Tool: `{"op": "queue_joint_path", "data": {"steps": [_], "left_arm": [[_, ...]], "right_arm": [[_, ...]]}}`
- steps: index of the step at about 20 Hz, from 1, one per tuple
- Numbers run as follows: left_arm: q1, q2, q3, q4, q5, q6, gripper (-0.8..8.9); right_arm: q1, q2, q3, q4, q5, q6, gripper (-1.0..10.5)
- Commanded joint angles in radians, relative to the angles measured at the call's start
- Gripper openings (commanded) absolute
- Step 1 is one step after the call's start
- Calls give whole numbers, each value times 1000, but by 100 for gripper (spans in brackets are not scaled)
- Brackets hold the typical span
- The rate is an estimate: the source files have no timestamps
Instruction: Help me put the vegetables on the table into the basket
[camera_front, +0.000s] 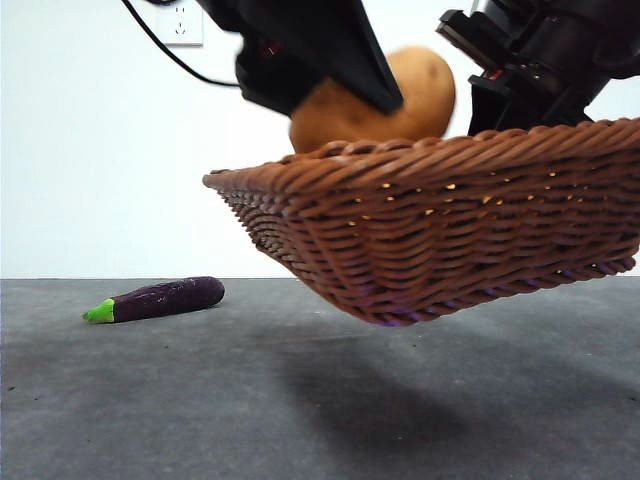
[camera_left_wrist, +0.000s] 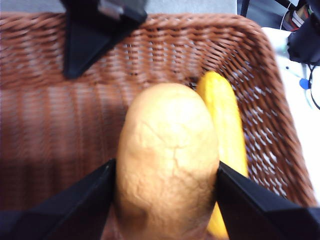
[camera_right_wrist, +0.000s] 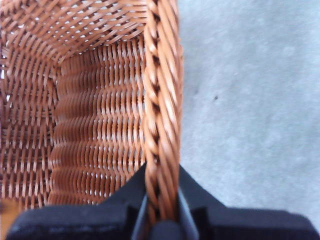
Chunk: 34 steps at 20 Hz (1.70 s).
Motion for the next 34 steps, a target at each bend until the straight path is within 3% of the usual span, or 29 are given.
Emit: {"op": "queue_joint_path", "data": {"steps": [1,5,6,8,9,16,23,25,30,34], "left_arm": [[-10,53,-5,8,-1,-10,-8],[-14,132,-5,-23,7,-36,3],[-17,137,-5,-34,8,-36,66],[-17,137,-5,-31,7,-36,393],[-17,137,-5,-27,6,-42,477],[-13,108,-5,-27,6,-58,474],[64,-81,-5,-27,-3,-58,473],[111,-135,-5,-33,-50,-58,473],[309,-202,-5,-24,-278,-51,472],[515,-171,-5,84,-257,13,472]], "right_arm": [[16,0,-4,11,6,29,-12],[23,0,-4,11,9,29,-12],[23,0,-4,12,12,29,-12],[23,0,-4,17,11,29,-12],[23,0,-4,17,11,28,-12],[23,0,-4,17,12,20,-12],[21,0,-4,19,30,19,-12],[21,0,-4,19,30,19,-12],[20,0,-2,57,30,21,-12],[20,0,28,51,29,19,-12]]}}
